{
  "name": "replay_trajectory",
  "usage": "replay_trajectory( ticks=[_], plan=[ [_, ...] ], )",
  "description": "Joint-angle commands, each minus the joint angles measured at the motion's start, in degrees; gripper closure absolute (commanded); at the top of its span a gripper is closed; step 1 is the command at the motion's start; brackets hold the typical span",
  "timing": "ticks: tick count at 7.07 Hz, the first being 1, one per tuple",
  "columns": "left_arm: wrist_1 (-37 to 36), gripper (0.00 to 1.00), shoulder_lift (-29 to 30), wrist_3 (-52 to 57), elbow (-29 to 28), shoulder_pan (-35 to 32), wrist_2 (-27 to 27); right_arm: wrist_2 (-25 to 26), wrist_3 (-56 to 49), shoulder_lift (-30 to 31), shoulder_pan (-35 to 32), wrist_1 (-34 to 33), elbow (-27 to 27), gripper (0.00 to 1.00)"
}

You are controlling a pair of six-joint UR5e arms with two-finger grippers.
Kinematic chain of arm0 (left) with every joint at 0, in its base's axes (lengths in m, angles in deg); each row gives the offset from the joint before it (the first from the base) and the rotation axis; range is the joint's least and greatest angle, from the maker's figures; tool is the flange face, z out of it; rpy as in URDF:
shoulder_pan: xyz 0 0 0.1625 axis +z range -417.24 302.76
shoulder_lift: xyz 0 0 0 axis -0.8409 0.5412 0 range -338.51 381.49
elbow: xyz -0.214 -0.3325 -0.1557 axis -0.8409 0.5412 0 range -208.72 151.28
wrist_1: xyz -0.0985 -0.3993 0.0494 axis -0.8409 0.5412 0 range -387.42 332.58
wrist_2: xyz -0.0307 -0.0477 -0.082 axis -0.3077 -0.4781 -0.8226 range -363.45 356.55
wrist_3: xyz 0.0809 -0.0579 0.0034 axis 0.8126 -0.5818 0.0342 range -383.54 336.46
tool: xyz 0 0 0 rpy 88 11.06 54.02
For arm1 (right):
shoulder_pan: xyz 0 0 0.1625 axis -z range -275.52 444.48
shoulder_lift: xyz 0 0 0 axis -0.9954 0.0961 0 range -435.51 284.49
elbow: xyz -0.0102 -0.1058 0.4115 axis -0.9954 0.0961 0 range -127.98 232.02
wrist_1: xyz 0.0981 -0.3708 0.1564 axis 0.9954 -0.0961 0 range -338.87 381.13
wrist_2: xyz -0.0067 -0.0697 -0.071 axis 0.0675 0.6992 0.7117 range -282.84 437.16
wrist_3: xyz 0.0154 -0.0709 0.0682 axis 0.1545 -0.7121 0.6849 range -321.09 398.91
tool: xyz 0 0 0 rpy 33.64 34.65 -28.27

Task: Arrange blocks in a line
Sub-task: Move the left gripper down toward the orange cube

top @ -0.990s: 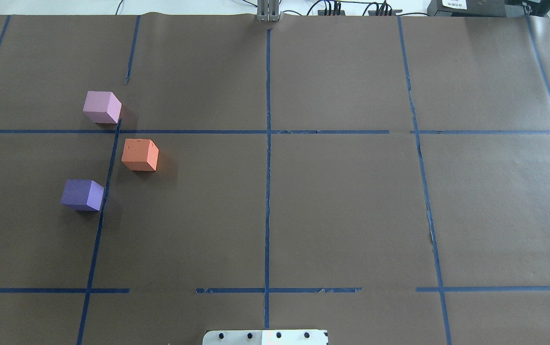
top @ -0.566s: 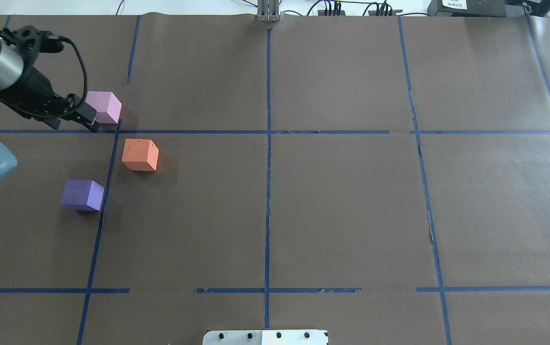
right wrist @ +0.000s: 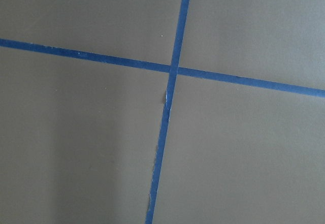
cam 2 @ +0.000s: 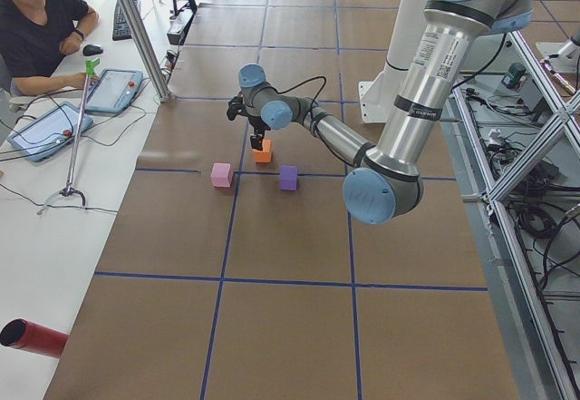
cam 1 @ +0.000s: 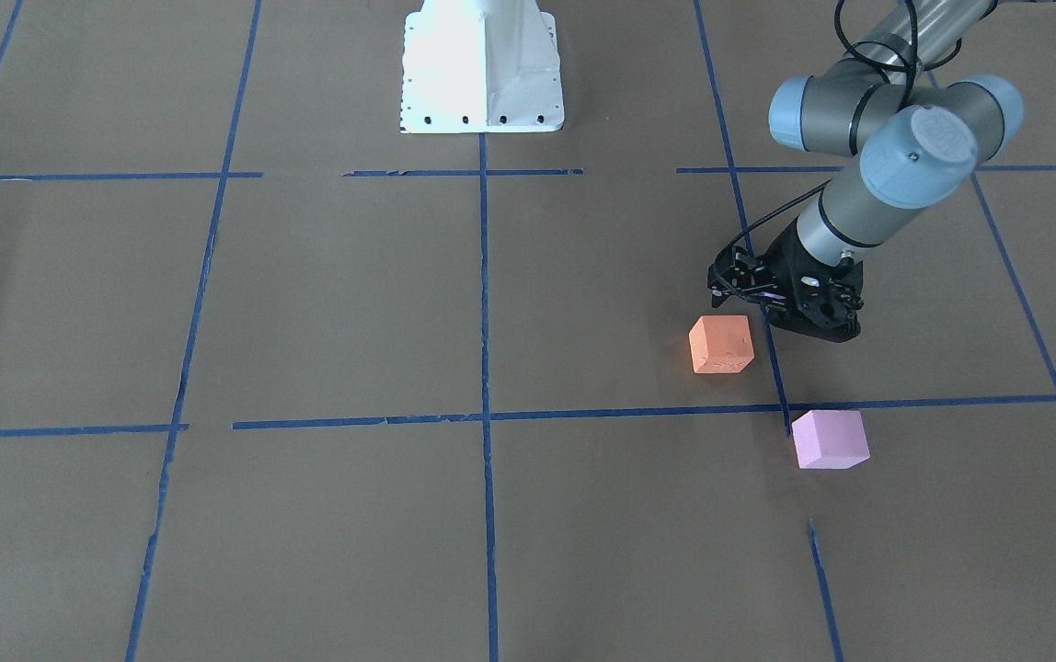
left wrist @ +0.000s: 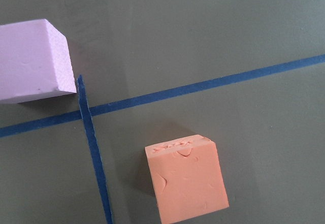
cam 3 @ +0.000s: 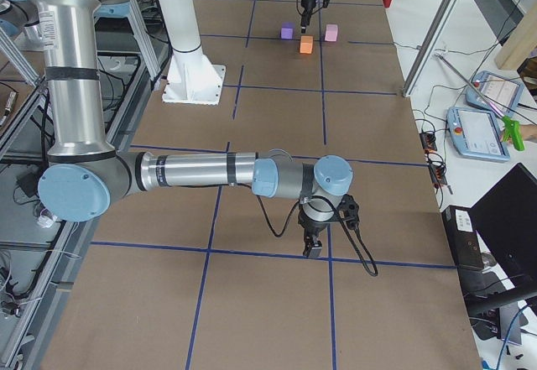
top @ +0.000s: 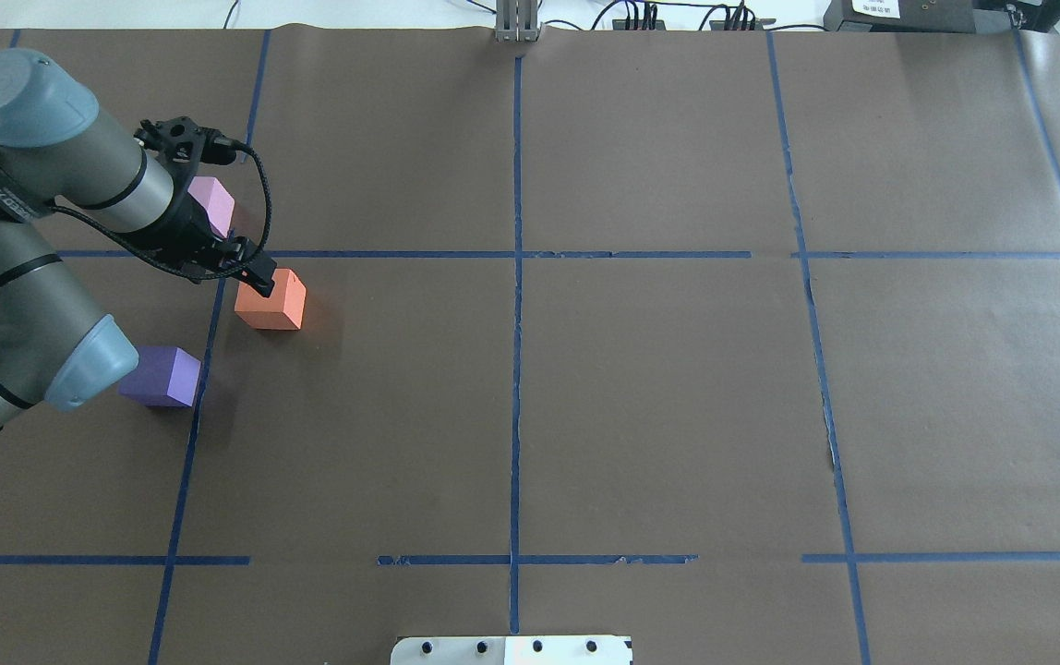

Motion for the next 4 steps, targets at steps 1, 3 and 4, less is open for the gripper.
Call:
replay_trajectory(
  ticks=[1,3,4],
  plan=[
    [0.13,0.01,1.59,-0.15,-3.29,1.04,0.22,0.0,0.04,0.0,0.0,0.0,0.0,0.0],
    [1.18,0.01,2.04,-1.46,-5.14,1.13,0.31,0.0,0.04,0.0,0.0,0.0,0.0,0.0],
    [2.93,0.01,2.04,-3.29,-6.19,1.22,0.22,0.0,-0.05,0.0,0.0,0.0,0.0,0.0]
  ],
)
